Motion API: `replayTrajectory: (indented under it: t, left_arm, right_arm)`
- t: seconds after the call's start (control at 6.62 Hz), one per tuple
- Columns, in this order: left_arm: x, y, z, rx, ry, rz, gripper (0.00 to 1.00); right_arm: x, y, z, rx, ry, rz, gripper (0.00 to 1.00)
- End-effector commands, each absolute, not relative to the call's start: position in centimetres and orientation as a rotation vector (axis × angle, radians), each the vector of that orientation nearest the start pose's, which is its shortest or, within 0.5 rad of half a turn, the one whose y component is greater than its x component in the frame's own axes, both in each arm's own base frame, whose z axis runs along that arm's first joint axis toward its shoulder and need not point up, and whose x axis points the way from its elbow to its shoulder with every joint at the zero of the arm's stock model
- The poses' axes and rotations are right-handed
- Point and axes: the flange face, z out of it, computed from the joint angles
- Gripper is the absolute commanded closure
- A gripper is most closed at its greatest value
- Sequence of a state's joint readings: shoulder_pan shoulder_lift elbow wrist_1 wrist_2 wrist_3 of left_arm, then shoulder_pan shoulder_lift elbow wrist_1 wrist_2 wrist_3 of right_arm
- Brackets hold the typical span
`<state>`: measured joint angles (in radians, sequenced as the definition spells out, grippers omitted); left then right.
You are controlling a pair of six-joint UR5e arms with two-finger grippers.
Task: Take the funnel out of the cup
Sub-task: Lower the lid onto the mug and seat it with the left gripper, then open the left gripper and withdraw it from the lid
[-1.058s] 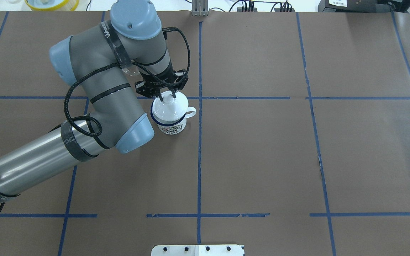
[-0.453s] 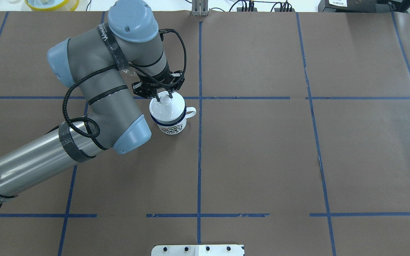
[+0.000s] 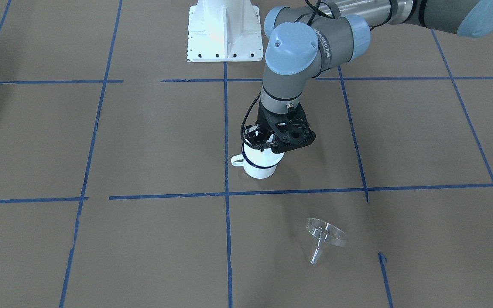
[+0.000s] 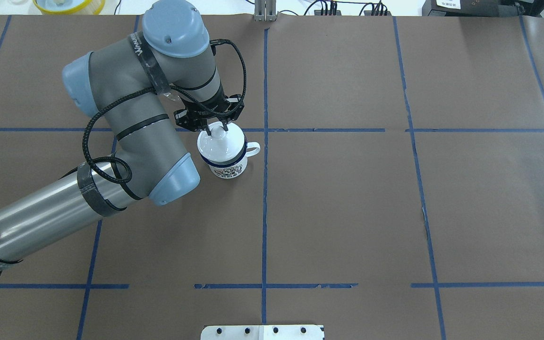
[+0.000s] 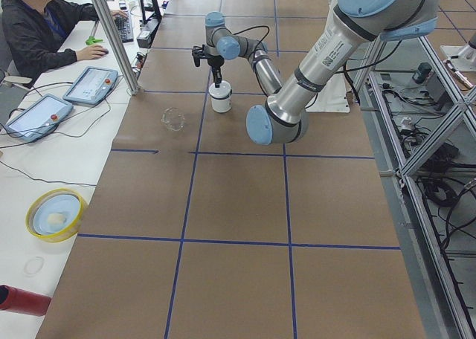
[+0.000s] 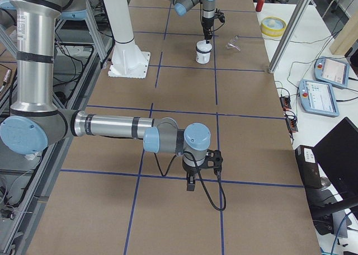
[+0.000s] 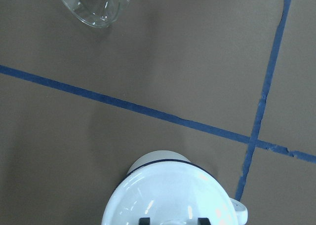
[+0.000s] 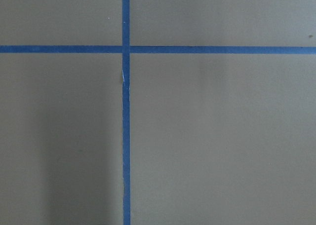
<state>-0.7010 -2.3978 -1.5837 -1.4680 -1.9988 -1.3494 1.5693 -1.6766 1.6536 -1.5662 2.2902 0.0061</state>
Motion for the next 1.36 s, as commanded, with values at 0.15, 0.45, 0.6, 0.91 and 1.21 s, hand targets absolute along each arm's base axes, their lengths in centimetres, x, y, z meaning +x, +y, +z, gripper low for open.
replayTrajectory:
  t: [0.15,0.45,0.6,0.91,1.21]
  left_arm:
    - [48.2,-52.4,15.8,-0.040,0.838,-0.287,0.00]
    - [43.6,-50.5,15.4,0.036,0.894,-0.226,0.00]
    - [36.5,-51.1,17.9,0.166,0.885,-0.105,0.00]
    - [17.8,-57.6,28.6,0.337,0.757,0.157,0.00]
    - [-3.9,-59.3,45.4,0.323,0.634,0.238,0.00]
  right_arm:
    - [6.7,-44.6,67.1,-0.020,-0.719,0.011,0.00]
    - [6.7,-44.6,67.1,-0.020,-0.719,0.011,0.00]
    - [6.7,-44.6,67.1,-0.020,-0.719,0.011,0.00]
    - [6.7,-44.6,67.1,-0.020,-0.719,0.011,0.00]
    - [6.7,-44.6,67.1,-0.020,-0.719,0.011,0.00]
